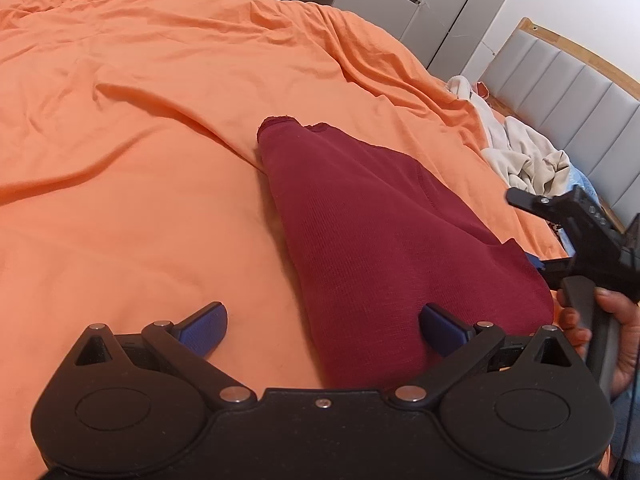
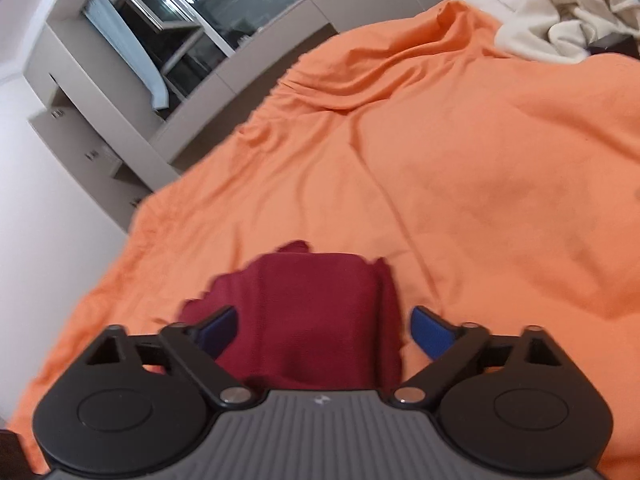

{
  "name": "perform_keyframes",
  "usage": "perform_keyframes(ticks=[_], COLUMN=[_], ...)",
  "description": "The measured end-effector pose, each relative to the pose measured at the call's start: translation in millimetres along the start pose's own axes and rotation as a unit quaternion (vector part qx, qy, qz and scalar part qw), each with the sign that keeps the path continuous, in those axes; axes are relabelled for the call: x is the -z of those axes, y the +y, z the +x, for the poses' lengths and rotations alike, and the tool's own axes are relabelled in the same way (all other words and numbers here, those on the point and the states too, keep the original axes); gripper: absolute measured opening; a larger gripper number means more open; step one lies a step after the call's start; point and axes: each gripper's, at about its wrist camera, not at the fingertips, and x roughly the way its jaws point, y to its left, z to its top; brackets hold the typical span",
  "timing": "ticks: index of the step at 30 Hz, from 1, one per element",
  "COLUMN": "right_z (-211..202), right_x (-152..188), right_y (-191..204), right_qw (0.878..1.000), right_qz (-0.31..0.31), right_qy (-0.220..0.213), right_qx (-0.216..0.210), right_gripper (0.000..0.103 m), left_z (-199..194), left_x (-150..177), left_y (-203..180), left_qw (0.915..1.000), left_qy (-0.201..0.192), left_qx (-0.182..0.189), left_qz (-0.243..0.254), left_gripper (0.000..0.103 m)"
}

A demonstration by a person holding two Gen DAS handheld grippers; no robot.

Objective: Fold small clothes

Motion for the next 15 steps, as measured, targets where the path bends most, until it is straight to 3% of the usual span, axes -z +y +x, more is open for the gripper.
perform_keyframes(ticks=[4,15], right_z=[7.6,9.6], right_x=[4.5,9.5], right_y=[3.2,8.3], right_qw=[1.000,0.999], right_qz=[-0.005,-0.027], right_qy=[0.012,0.021], right_qx=[0.010,0.037], right_gripper=[0.064,0.040], left_z=[0.4,0.4], left_x=[-0.1,0.0], left_y=[-0.7,-0.4], left_qw=[1.0000,1.0000], left_qy=[0.000,0.000], left_qx=[0.000,0.000], left_qz=[0.000,0.001], left_gripper=[0.103,0.103])
